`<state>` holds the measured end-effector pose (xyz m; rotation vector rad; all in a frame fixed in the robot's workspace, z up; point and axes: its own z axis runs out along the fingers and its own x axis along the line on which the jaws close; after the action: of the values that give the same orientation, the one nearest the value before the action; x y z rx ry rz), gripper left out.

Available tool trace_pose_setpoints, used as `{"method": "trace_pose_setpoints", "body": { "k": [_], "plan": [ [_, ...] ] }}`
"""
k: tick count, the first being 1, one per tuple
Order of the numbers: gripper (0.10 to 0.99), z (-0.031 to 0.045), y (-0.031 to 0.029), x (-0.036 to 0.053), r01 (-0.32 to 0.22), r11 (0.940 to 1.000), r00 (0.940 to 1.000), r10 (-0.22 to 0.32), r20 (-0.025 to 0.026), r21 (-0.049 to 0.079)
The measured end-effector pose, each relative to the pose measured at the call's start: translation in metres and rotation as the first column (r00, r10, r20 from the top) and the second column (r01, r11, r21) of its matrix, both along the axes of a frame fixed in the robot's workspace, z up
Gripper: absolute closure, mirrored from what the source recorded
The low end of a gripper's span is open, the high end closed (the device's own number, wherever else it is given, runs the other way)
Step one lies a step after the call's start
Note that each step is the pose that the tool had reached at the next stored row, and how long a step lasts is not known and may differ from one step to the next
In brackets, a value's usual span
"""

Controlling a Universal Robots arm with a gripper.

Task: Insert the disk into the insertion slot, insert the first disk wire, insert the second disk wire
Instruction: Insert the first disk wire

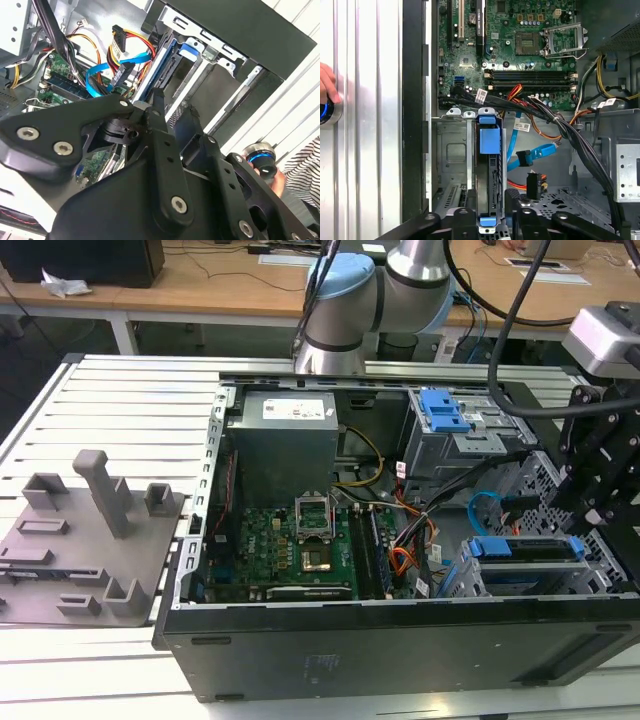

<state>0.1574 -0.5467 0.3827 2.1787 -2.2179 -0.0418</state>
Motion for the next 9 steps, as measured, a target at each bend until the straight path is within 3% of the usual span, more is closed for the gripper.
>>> {"method": "trace_pose_setpoints", "body": {
  "k": [2, 5, 9],
  "plan": [
    [0.725, 0.0001, 0.0025, -0.0001, 0.000, 1.0000, 1.0000, 0.000, 0.0000, 0.000],
    [0.725, 0.0000, 0.0183, 0.0000, 0.000, 1.0000, 1.0000, 0.000, 0.0000, 0.000],
    [0.725, 0.0000, 0.0278, 0.0000, 0.000, 1.0000, 1.0000, 0.000, 0.0000, 0.000]
  ]
}}
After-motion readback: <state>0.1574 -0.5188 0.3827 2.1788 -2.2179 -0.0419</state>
